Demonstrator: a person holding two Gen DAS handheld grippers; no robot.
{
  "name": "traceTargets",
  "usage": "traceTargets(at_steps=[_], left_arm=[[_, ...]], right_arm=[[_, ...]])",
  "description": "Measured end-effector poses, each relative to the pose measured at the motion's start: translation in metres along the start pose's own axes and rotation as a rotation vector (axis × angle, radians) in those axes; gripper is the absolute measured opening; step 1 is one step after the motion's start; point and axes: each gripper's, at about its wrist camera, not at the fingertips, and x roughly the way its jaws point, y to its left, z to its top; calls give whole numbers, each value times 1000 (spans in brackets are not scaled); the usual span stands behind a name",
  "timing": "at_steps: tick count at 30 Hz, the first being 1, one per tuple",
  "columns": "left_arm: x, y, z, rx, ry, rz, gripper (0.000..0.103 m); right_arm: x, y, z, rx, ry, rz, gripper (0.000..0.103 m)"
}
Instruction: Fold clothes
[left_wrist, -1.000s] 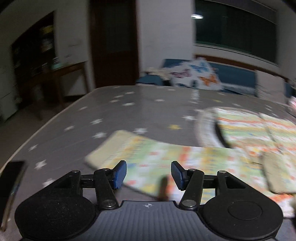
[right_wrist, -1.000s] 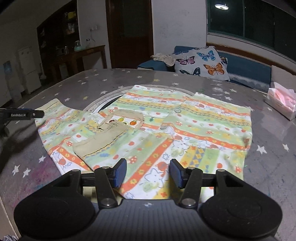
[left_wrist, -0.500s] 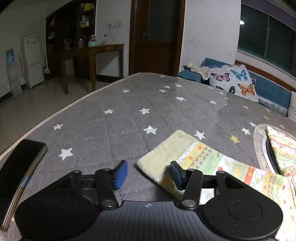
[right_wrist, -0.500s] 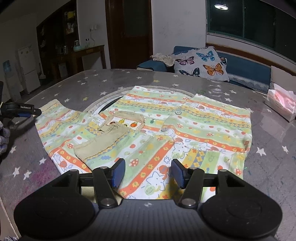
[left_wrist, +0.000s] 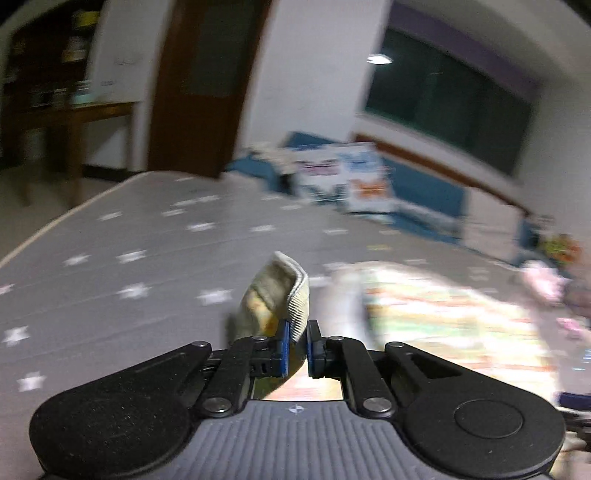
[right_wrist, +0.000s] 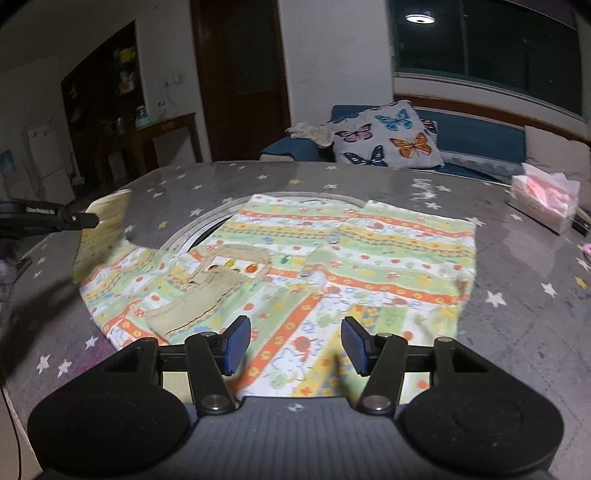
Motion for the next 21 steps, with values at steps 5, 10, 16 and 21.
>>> traceTargets(at_steps=[5, 10, 16, 21], left_arm=[[2, -72, 2, 45, 20, -243, 9], [13, -123, -11, 100, 70, -376, 9], [31, -163, -37, 169, 177, -475, 12], [33, -176, -55, 235, 224, -523, 34]], right_arm=[[-13, -22, -3, 62, -22, -31, 54], [-26, -48, -8, 147, -41, -62, 50], [-38, -75, -12, 253, -61, -89, 44], [-36, -78, -10, 281, -57, -62, 42]])
